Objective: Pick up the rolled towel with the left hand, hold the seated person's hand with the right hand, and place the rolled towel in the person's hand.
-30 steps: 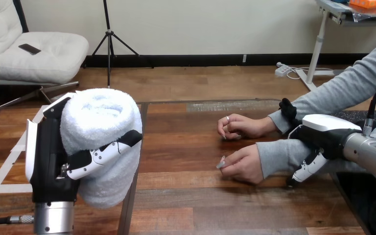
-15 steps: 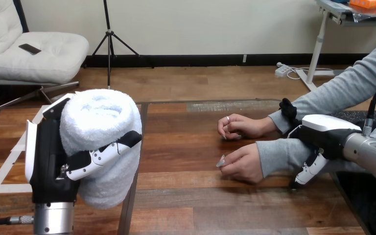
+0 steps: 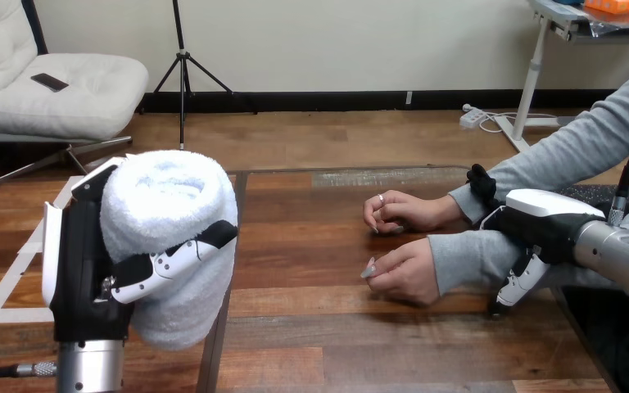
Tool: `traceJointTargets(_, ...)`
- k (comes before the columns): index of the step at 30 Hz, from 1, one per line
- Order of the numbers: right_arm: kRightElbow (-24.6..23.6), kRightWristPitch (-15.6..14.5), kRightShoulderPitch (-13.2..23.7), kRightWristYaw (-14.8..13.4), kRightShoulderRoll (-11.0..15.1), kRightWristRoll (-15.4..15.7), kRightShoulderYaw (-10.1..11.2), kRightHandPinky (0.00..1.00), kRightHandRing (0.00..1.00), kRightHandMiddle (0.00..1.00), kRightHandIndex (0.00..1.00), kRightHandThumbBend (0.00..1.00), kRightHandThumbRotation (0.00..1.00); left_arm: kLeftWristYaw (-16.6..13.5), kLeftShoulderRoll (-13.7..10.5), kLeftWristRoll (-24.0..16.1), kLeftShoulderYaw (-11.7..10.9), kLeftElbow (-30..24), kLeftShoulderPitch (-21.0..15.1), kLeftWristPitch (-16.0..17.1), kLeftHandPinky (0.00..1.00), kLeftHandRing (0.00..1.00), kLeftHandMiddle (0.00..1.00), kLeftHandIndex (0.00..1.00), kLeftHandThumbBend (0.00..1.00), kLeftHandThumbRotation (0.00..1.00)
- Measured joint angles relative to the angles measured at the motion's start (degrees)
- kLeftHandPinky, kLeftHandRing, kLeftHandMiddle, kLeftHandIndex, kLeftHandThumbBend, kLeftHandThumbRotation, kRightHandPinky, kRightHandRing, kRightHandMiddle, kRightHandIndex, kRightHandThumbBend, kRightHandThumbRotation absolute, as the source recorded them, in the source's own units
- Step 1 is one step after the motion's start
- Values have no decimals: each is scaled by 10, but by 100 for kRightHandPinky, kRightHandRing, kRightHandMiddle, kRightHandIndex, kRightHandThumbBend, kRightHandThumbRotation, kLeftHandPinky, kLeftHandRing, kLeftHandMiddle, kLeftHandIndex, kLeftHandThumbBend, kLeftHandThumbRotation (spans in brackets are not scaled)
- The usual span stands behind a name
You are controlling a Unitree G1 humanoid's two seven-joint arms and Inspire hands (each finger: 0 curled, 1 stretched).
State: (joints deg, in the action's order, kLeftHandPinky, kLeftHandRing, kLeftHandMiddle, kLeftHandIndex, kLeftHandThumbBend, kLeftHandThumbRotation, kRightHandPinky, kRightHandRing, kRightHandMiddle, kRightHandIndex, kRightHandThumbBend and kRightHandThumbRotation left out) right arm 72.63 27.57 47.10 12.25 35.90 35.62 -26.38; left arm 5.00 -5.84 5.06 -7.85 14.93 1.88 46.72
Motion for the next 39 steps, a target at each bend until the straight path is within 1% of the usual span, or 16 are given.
traceJointTargets(7, 0, 2, 0, 0, 0, -1, 0, 47, 49, 55, 57, 78, 5, 0, 0, 0, 0, 10, 0, 4, 28, 32, 38, 42, 64, 0)
traceJointTargets(13, 0, 5, 0, 0, 0, -2, 0, 45, 48, 53, 55, 75, 7, 0, 0, 0, 0, 14, 0, 6, 28, 31, 38, 42, 63, 0)
traceJointTargets(32, 0, 10, 0, -1, 0, -5, 0, 42, 46, 51, 53, 69, 9, 0, 0, 0, 0, 14, 0, 7, 27, 31, 38, 42, 63, 0)
traceJointTargets(39, 0, 10, 0, -5, 0, -5, 0, 42, 45, 51, 53, 67, 10, 0, 0, -1, 0, 14, 0, 7, 27, 31, 38, 42, 63, 0)
